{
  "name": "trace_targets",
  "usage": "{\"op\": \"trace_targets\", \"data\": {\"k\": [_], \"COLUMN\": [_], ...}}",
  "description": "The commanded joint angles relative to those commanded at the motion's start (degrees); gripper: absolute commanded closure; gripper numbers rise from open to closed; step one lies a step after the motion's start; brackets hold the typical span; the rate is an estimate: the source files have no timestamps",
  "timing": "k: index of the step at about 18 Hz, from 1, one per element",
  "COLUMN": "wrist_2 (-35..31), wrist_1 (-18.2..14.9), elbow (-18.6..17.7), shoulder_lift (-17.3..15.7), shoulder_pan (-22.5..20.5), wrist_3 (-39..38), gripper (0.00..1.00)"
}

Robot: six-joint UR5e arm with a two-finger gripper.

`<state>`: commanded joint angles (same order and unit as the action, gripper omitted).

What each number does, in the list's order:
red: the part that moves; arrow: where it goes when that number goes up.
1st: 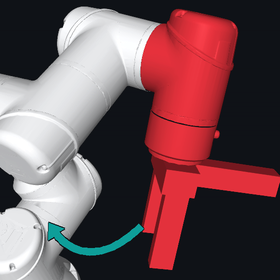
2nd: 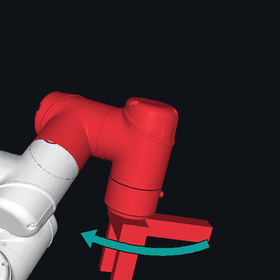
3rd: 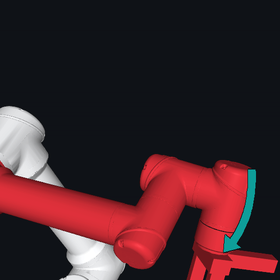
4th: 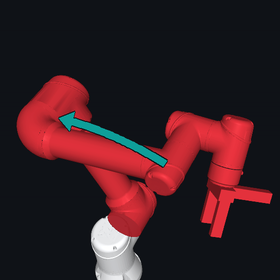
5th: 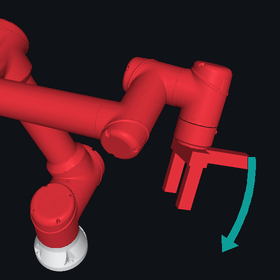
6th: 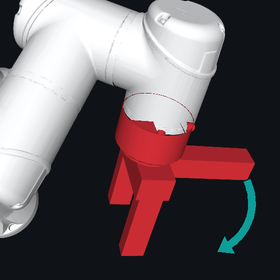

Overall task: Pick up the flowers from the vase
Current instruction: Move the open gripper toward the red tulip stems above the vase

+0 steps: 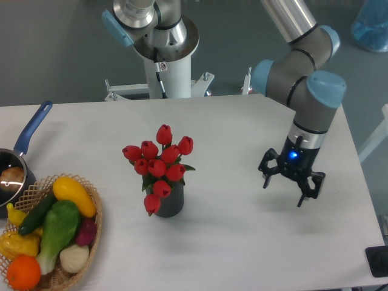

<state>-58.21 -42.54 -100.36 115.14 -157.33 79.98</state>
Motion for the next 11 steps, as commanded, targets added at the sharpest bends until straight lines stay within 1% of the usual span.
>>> {"op": "trace_targets", "data": {"k": [2,3,5,6,7,9,11], "wrist_2": [5.7,7.4,8.1,9.9,13.6,21.6,26.7], "wrist_1": [-0.1,-0.1,-0.3,-0.4,-0.4,-0.6,-0.6], "elbow": [-1.3,-1.7,-2.1,-2.1,-2.2,-3.6,-4.7], "shoulder_lift": [-1.0,-1.8,-3.7,-4.3,-4.7,-6.4,-7.0], "shoulder_pan": [0.0,0.1,0.2,0.4,0.4,0.6,0.5], "wrist_3": [-2.0,-3.4,-5.2,-5.3,-5.4,-5.5,-5.5], "gripper": [0.0,0.0,0.0,0.0,0.0,0.0,0.0]}}
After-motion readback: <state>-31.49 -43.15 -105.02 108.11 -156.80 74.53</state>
